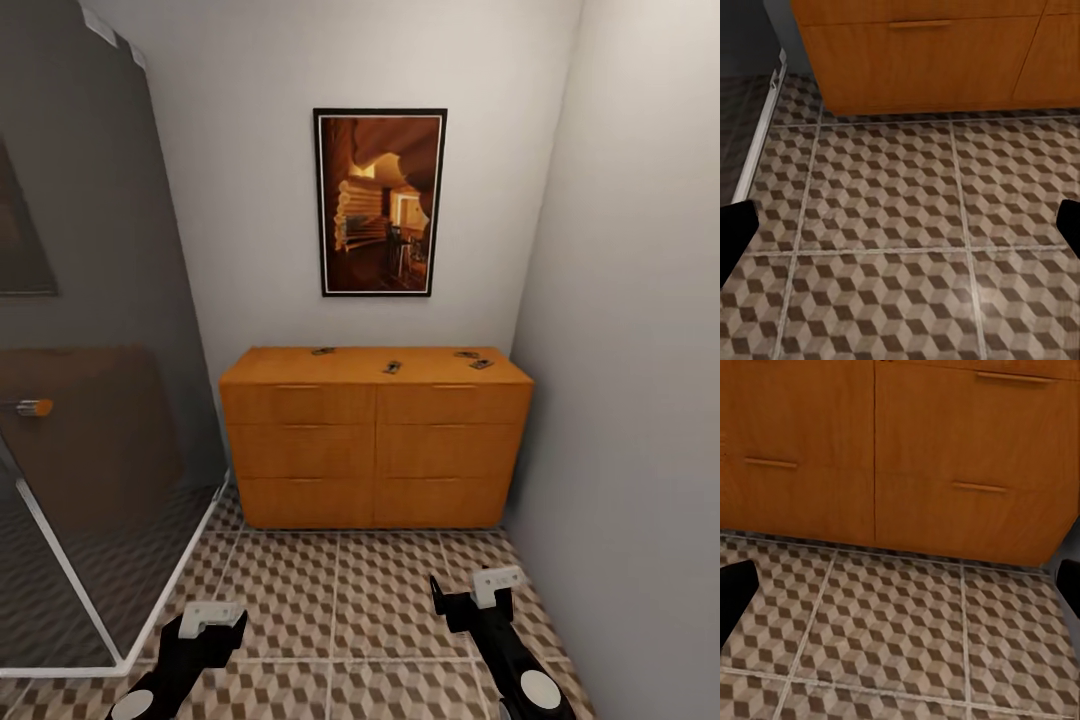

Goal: Take the four mousetraps from the cabinet in the bathroom and place them on the bathroom floor. Make sure all four end up on the same floor surface, and ensure that at least two of them are either under or directly next to the same bathroom sink.

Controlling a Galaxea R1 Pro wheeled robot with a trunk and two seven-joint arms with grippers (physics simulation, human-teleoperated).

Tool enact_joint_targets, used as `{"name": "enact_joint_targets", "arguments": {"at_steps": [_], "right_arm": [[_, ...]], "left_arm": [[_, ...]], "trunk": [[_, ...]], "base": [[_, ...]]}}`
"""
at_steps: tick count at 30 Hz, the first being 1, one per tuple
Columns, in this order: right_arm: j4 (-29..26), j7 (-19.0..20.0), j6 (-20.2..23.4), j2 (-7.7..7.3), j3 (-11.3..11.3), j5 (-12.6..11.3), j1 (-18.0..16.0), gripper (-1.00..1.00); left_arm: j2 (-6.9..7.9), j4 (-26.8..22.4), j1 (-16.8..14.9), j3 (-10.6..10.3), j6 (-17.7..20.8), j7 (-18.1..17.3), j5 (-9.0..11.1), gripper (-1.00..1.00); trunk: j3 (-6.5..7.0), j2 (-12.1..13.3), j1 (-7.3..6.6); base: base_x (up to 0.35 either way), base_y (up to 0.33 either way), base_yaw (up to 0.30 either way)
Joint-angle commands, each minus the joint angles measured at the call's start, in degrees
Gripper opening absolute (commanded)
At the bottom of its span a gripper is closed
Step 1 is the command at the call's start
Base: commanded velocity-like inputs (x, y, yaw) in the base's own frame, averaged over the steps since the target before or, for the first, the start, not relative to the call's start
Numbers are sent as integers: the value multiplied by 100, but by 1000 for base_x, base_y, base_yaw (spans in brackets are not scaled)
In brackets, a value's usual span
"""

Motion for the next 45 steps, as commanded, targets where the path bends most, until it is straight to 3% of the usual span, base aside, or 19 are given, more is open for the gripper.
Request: {"name": "enact_joint_targets", "arguments": {"at_steps": [1,32,35,38,42,45], "right_arm": [[-11,-7,39,1,4,57,-2,100],[0,6,30,-4,17,58,-2,100],[47,9,30,-12,12,53,-2,100],[225,8,30,-19,10,51,-2,100],[751,4,28,-19,5,57,-2,100],[1423,3,12,-27,-5,59,-2,100]], "left_arm": [[1,-10,-1,-1,32,-1,-2,100],[1,115,-1,-37,25,-1,16,100],[-2,503,-1,-43,6,-13,22,100],[-6,1368,-1,-29,-35,-17,19,100],[-3,2292,-1,5,-252,-20,31,100],[5,3060,-1,17,-636,1,36,100]], "trunk": [[-11,-3,3],[-30,-3,3],[-30,-3,3],[-30,-3,3],[-30,-3,3],[-30,-3,3]], "base": [[330,0,154],[325,0,17],[116,0,0],[28,0,0],[8,0,0],[2,0,0]]}}
